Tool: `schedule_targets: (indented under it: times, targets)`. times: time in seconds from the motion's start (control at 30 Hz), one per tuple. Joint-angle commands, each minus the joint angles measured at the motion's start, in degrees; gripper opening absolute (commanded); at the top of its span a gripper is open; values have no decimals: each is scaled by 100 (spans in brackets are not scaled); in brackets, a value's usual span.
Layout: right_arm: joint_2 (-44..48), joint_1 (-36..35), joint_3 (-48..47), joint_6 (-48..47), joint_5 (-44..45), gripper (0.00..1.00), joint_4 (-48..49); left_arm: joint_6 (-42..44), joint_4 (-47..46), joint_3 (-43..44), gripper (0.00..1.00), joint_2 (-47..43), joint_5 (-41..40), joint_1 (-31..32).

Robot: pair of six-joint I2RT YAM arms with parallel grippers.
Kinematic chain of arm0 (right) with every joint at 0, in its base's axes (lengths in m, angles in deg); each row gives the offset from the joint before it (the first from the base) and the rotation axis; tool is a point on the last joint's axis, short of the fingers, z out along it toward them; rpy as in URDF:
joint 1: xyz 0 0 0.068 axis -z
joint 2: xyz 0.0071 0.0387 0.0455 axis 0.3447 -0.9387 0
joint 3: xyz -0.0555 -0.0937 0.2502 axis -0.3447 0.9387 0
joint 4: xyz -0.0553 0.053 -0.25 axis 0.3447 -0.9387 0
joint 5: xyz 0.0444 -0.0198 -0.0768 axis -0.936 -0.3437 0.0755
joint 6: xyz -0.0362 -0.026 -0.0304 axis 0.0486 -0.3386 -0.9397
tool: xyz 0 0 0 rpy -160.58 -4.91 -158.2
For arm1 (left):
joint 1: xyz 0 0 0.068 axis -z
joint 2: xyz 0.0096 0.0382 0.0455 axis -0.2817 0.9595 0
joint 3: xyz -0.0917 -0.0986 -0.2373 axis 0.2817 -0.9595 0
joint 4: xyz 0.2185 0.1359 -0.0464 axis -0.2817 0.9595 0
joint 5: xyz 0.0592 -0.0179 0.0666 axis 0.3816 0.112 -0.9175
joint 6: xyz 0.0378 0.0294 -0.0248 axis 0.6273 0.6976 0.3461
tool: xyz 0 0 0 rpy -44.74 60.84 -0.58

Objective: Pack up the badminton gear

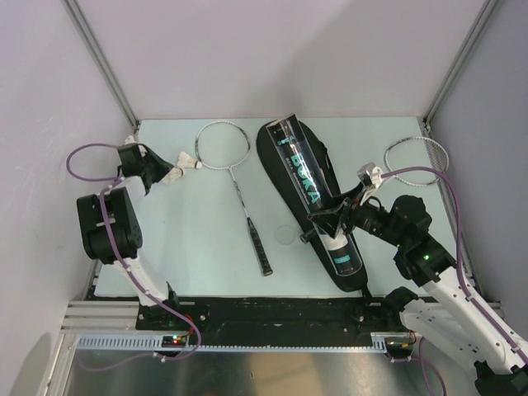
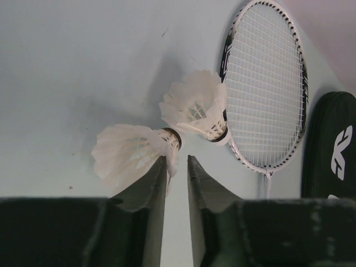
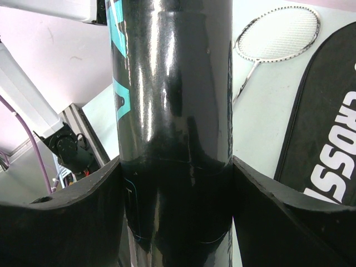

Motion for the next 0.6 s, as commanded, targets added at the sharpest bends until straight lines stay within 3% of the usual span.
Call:
schedule_targets:
  times: [0.0, 0.2, 0.57]
  targets:
    - [94, -31, -109, 121, 87, 14, 417, -83, -96, 92, 21, -22, 36, -59]
    - [83, -31, -138, 121, 108, 14, 281, 10, 118, -164, 2, -274, -75, -59]
    - [11, -44, -54, -134, 181, 14, 5, 62, 1527, -285, 0, -1701, -364, -52]
